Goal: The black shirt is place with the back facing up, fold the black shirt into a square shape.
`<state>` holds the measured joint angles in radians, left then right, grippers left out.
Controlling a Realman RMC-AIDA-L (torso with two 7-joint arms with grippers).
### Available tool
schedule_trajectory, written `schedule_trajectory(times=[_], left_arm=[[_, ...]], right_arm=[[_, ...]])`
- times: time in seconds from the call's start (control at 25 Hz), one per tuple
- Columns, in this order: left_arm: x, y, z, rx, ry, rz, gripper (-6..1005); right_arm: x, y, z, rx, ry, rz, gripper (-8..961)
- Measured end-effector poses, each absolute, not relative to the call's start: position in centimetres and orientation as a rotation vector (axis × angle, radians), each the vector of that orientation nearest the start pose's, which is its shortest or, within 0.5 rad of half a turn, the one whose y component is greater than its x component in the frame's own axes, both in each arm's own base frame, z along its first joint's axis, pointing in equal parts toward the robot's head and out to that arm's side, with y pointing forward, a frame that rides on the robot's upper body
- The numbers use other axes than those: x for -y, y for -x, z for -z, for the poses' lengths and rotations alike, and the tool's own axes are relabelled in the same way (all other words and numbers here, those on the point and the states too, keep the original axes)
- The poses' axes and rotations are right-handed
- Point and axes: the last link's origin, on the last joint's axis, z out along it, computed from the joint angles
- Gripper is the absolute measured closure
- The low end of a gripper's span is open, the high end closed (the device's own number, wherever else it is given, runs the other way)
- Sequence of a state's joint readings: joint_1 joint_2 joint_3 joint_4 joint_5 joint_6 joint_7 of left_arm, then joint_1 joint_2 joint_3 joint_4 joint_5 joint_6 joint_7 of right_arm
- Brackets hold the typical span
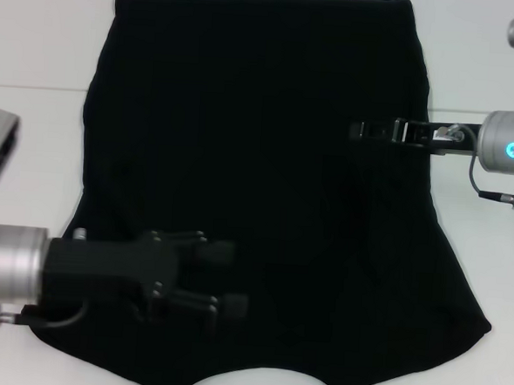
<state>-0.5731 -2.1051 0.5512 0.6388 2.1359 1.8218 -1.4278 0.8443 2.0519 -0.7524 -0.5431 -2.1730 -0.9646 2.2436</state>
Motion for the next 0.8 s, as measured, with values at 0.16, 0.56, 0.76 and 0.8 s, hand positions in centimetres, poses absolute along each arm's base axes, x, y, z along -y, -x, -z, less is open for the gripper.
schedule_trajectory(times=[0.16, 0.56, 0.76, 0.8], left_arm=[[-30.1, 25.4, -0.9, 0.805, 2.846, 0.883, 111], [-27.9, 30.2, -4.0, 1.056, 2.661, 0.749, 113], [-27.7, 33.2, -5.7, 1.245, 2.486, 0.622, 114], [-27.7, 33.6, -5.9, 1.273, 2.456, 0.609, 114]], right_arm=[[-43.5, -22.2, 0.7, -1.402, 2.252, -0.621, 396], [-40.2, -23.2, 2.3, -1.306, 2.34, -0.779, 86], [-40.3, -22.9, 2.7, -1.31, 2.352, -0.776, 71], [-40.3, -22.9, 2.7, -1.308, 2.354, -0.776, 72]])
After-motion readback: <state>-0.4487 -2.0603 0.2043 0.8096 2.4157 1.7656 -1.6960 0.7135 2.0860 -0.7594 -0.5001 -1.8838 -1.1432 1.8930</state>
